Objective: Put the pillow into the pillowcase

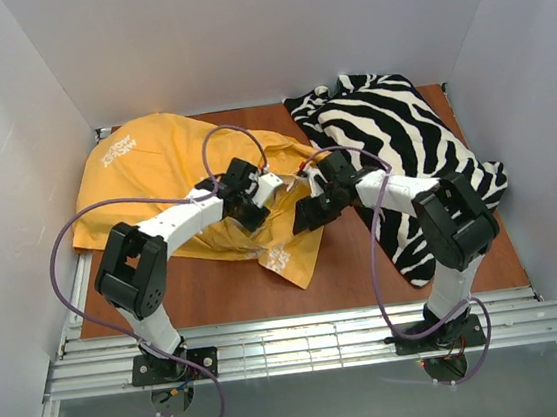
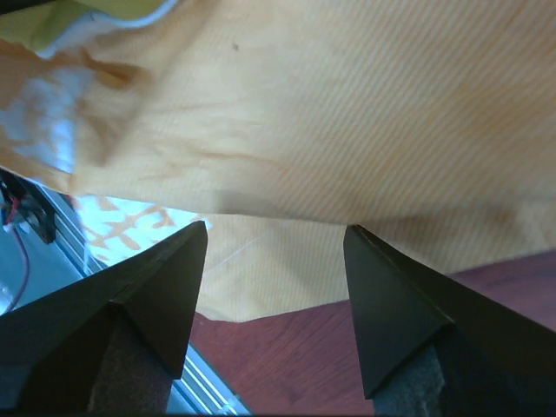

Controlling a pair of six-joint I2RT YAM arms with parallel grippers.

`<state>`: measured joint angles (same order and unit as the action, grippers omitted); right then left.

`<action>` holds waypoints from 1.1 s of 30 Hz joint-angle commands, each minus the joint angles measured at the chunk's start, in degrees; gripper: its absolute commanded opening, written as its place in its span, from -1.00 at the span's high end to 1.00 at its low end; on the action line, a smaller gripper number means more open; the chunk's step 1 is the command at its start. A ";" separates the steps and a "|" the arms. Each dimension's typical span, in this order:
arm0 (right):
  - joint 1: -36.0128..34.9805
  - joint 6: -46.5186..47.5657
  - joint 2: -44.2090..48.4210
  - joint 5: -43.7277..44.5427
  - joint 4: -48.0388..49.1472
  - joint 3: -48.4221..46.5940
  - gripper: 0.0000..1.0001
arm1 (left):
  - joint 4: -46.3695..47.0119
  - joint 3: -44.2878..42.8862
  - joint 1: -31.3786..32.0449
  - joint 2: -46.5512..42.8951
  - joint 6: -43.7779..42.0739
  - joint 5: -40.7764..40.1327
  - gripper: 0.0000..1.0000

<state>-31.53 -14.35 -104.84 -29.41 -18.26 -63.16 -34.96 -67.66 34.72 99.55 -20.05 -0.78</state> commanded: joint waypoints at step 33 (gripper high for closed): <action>-9.33 -19.14 -10.82 10.50 8.50 -15.24 -0.54 | 20.10 5.87 -20.04 -5.33 35.69 54.12 1.00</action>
<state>-39.42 -32.38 -112.38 -20.69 -11.64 -75.35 -17.54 -62.26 14.33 97.82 13.15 48.25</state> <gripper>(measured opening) 0.741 0.009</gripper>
